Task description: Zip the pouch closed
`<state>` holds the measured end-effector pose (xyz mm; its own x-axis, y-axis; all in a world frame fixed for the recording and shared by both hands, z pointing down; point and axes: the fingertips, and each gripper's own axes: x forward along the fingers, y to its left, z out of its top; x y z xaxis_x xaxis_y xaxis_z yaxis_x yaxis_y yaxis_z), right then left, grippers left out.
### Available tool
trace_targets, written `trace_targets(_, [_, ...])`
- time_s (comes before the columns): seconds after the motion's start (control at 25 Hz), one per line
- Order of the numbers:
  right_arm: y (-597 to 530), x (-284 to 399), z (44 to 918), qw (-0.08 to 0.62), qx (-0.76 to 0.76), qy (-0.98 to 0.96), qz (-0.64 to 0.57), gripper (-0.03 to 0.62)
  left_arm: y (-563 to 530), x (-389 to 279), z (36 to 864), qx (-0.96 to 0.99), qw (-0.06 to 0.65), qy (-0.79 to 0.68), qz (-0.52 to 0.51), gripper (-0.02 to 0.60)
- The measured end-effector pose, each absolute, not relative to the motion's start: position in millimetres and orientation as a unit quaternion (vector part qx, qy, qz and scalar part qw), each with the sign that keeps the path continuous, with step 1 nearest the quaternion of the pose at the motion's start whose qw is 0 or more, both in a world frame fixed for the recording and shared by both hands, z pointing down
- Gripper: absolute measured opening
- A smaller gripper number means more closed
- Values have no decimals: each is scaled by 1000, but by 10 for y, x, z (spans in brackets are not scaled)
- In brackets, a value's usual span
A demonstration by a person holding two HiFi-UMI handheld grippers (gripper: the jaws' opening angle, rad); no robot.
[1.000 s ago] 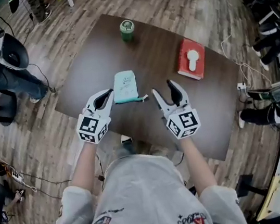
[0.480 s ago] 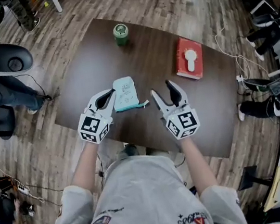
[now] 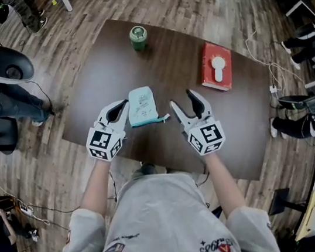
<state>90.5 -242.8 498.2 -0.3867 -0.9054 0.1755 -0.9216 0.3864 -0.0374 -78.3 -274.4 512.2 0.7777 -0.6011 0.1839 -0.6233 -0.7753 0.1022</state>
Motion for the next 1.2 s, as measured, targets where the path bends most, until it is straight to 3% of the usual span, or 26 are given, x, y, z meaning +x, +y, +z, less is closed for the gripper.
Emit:
trace_targets(0.64, [-2386, 763, 6089, 184, 463, -863, 89, 242, -2542, -1152, 5545, 915, 122, -374, 90, 5])
trace_targets(1.2, [-2204, 741, 7357, 371, 324, -866, 90, 222, -2242, -1693, 5848, 887, 144, -424, 113, 5])
